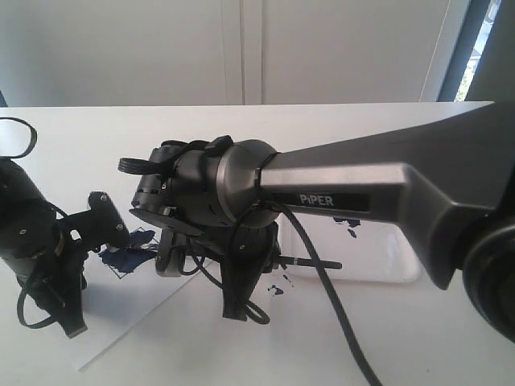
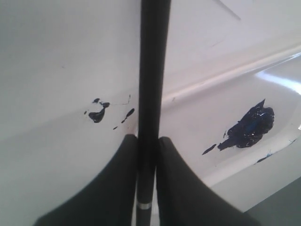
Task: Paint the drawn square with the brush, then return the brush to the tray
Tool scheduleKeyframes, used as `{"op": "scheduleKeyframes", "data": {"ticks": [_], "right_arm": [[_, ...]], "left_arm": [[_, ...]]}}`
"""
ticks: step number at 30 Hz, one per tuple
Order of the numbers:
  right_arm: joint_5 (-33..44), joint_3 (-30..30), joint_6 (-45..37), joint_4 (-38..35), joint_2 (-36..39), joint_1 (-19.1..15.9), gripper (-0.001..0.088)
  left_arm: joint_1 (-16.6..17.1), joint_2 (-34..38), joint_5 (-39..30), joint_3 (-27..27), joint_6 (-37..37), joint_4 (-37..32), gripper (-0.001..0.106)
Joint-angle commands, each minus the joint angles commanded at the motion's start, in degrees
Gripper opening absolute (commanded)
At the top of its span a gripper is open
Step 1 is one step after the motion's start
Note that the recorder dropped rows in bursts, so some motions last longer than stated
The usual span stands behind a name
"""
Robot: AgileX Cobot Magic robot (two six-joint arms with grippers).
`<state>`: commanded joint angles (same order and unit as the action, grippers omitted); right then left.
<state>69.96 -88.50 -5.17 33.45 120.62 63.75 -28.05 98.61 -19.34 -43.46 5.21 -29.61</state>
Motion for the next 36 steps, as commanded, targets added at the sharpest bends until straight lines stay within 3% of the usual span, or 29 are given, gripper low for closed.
{"op": "scheduleKeyframes", "data": {"ticks": [19,36], "right_arm": [[0.0,0.1,1.45,-2.4,0.0,0.0,0.0],[0.0,5.25,2.78,-0.57,-3.91,0.0,0.0]], "left_arm": [[0.0,0.0,0.21,0.0,2.46,-2.14,0.034],[0.0,0.0,0.21,0.0,2.96,-2.14,0.034]]}}
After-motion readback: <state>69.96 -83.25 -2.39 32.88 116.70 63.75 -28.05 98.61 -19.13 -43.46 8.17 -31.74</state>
